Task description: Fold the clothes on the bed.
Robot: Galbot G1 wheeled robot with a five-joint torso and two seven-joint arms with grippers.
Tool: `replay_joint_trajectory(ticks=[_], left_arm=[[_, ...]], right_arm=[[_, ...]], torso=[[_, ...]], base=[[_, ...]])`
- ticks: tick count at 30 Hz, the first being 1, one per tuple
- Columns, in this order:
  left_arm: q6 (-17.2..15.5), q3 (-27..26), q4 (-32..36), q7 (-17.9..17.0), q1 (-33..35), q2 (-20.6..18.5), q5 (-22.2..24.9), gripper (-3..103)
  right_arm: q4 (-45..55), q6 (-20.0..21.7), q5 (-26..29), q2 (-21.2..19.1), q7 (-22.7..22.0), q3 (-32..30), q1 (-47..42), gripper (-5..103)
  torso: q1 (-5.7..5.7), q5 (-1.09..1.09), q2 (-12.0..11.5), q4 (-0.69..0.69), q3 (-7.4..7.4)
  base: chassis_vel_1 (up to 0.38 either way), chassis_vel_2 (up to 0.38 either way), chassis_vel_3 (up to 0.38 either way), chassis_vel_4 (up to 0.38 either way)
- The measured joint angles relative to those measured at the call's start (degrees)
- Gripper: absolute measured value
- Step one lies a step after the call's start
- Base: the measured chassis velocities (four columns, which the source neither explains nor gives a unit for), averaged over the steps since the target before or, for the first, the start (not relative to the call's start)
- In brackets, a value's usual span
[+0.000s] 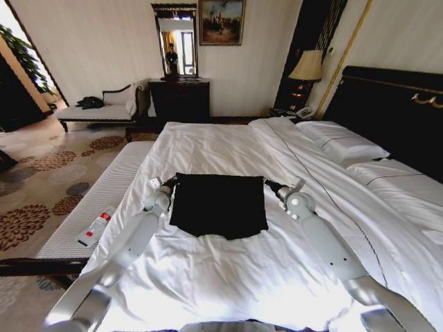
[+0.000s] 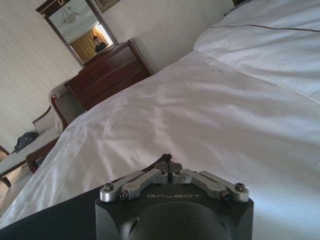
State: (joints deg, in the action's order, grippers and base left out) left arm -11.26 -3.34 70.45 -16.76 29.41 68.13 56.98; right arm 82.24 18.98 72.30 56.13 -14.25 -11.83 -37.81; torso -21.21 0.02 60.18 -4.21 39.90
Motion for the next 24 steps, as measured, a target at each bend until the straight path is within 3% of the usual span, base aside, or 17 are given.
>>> replay_joint_trajectory(ticks=[3,15,24], left_arm=[[0.87,0.51,-0.28,0.96,2.06,0.74,-1.33,1],[2.44,-2.04,1.98,2.55,7.11,1.07,-4.74,1],[4.55,-6.10,12.88,4.76,18.36,-2.61,-9.45,1]], right_arm=[[0.14,-2.61,-5.27,0.42,3.35,0.72,-2.61,0],[3.10,-6.85,-11.48,1.16,6.90,-1.28,-11.54,0],[13.35,-8.80,-14.94,1.00,8.35,-6.65,-22.84,0]], torso=[[0.01,-0.02,0.00,0.02,-0.01],[0.02,-0.02,0.01,0.01,-0.01],[0.02,-0.03,0.01,0.01,-0.02]], base=[[0.000,0.000,0.000,0.000],[0.000,0.000,0.000,0.000],[0.000,0.000,0.000,0.000]])
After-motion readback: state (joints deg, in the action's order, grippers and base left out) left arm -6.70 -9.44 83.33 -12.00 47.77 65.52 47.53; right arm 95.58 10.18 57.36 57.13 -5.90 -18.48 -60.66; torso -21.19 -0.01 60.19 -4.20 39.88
